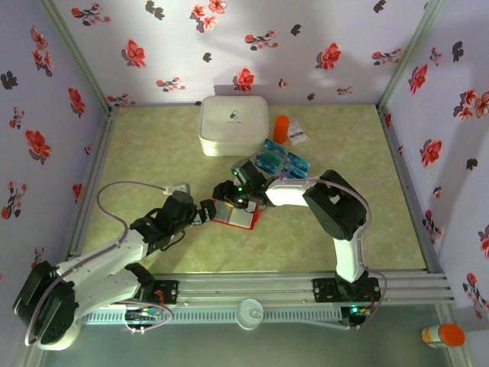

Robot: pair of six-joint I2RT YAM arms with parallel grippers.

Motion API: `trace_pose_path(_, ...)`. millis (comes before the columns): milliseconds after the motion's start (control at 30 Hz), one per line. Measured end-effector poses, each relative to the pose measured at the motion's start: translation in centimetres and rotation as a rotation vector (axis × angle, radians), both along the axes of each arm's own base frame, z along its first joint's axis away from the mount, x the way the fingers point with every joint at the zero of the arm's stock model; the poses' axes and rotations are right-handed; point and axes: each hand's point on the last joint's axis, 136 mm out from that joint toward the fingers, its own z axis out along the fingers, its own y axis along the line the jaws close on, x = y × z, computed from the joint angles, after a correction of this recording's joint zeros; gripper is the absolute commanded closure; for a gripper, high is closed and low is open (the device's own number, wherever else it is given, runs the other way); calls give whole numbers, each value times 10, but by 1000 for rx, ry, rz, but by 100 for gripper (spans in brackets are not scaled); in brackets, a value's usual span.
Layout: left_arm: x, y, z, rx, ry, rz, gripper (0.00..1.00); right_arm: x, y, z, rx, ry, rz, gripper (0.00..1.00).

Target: Put the credit cards into the card holder

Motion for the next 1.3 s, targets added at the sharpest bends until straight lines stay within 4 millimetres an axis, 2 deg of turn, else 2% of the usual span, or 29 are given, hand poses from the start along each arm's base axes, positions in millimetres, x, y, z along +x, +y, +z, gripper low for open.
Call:
trace_pose_path(300, 1, -8, -34, 69, 98, -39, 0, 11, -7, 22, 25, -26, -26, 50)
trace_pose_path(533, 18, -26, -35, 95, 98, -78, 0, 11, -16, 37, 37, -50, -36, 50)
trace_pose_path(733, 25, -31, -43, 127, 113, -92, 0, -3, -48, 57, -27, -110, -44, 50)
trace_pose_path(867, 24, -29, -51, 146, 132, -88, 0, -15, -80, 67, -115, -169, -60, 49)
trace_pose_path(967, 24, -27, -55, 160, 141, -82, 0, -25, -106, 60, -204, -190, -77, 49)
trace_pose_path(1100, 24, -25, -58, 168, 149, -79, 0, -41, -135, 34, -315, -164, -83, 49)
trace_pose_path(1200, 24, -25, -58, 170, 148, -77, 0, -51, -147, 14, -363, -128, -78, 50)
trace_pose_path(1300, 24, -24, -59, 172, 148, -76, 0, -54, -150, 6, -379, -111, -74, 50)
